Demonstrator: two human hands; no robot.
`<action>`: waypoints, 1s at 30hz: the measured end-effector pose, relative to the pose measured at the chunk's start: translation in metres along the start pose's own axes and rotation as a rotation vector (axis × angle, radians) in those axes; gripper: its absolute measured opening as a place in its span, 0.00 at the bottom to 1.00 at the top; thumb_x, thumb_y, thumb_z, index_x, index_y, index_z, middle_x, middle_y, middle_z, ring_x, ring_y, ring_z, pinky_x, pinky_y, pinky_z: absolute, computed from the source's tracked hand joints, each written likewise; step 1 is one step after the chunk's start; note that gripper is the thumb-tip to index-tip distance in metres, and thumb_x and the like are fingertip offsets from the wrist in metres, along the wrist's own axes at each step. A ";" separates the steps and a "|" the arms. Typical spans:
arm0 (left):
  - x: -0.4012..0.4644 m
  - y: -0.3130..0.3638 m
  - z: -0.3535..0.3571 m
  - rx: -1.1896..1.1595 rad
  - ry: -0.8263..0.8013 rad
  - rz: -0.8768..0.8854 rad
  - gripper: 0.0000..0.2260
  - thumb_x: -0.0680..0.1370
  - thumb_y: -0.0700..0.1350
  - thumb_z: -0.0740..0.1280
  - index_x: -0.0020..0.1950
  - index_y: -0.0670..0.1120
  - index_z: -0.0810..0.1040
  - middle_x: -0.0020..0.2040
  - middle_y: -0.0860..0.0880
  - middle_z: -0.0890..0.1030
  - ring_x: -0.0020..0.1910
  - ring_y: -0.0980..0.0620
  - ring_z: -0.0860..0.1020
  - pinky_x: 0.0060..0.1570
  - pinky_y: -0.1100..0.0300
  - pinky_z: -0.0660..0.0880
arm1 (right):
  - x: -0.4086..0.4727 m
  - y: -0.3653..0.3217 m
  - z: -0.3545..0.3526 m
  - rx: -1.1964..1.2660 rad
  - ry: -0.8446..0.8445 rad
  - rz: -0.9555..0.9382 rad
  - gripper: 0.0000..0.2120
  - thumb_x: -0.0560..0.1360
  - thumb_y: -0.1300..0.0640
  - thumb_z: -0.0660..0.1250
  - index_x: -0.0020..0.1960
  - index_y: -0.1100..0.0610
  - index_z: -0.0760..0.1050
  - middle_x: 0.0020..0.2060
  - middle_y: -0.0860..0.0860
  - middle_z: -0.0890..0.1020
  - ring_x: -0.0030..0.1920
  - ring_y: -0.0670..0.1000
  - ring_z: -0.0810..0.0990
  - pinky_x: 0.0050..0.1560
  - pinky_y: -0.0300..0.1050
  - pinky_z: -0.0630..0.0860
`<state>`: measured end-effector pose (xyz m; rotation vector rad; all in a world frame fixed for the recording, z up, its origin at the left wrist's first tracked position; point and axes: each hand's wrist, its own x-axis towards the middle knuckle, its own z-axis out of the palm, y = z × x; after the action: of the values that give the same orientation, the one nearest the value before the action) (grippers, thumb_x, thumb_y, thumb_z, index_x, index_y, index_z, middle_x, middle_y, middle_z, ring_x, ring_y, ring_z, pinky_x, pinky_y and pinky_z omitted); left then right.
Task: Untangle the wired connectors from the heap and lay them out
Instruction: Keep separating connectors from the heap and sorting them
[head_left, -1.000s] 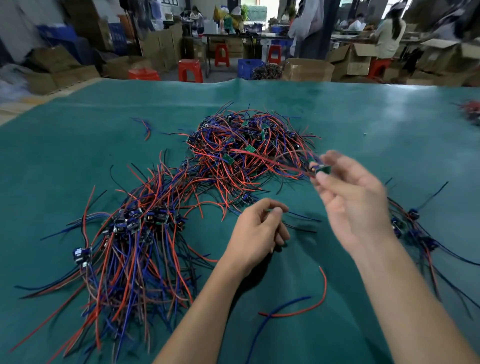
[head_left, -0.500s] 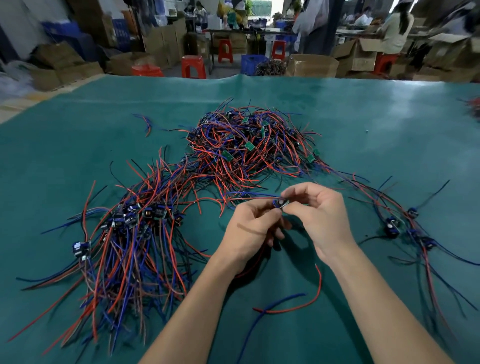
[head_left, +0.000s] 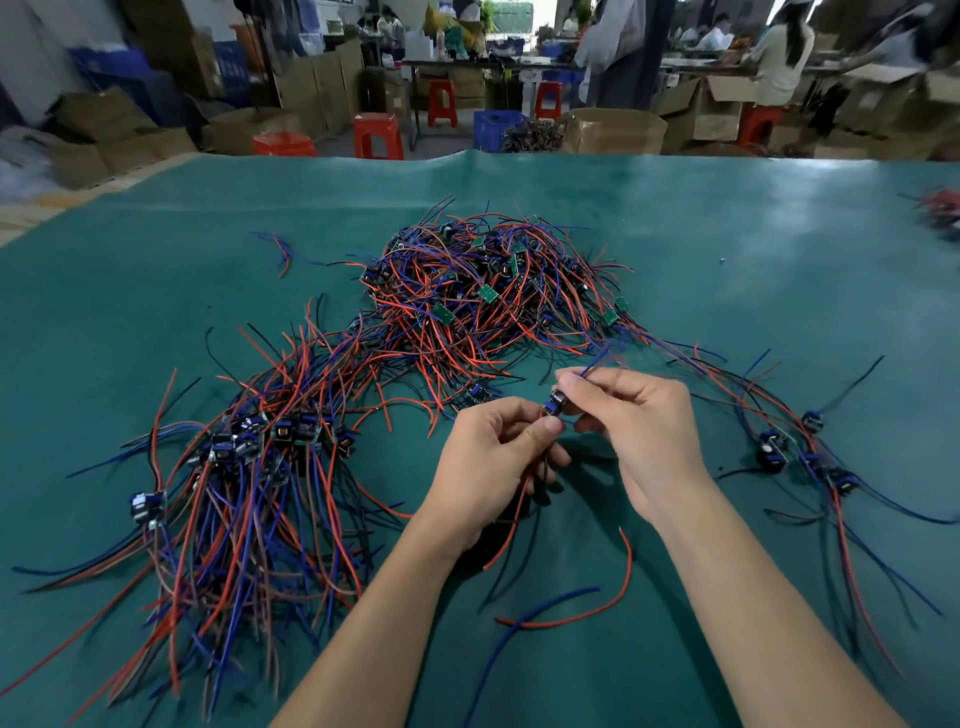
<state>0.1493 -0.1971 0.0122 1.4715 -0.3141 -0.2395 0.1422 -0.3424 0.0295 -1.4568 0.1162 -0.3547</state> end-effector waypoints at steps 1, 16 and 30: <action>0.000 0.000 0.000 0.006 -0.004 0.006 0.05 0.81 0.39 0.67 0.45 0.42 0.79 0.33 0.46 0.83 0.26 0.54 0.75 0.24 0.66 0.69 | 0.000 -0.001 -0.001 -0.024 0.000 -0.009 0.05 0.73 0.61 0.76 0.40 0.53 0.88 0.41 0.51 0.88 0.40 0.47 0.82 0.42 0.40 0.79; -0.002 0.004 -0.001 0.066 -0.106 -0.017 0.09 0.82 0.39 0.65 0.43 0.44 0.82 0.30 0.49 0.80 0.25 0.56 0.74 0.25 0.67 0.66 | 0.021 0.000 -0.048 -0.226 0.502 -0.230 0.12 0.75 0.57 0.74 0.33 0.50 0.82 0.32 0.46 0.83 0.33 0.50 0.79 0.38 0.51 0.80; 0.000 0.004 0.002 -0.090 0.054 0.015 0.07 0.83 0.37 0.61 0.58 0.36 0.76 0.40 0.46 0.85 0.34 0.52 0.82 0.30 0.65 0.74 | 0.002 0.002 -0.003 -0.080 0.087 0.108 0.09 0.78 0.55 0.72 0.40 0.58 0.83 0.34 0.52 0.83 0.32 0.48 0.78 0.31 0.40 0.75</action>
<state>0.1486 -0.1982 0.0160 1.3843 -0.2675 -0.1988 0.1435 -0.3459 0.0275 -1.5075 0.2810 -0.3281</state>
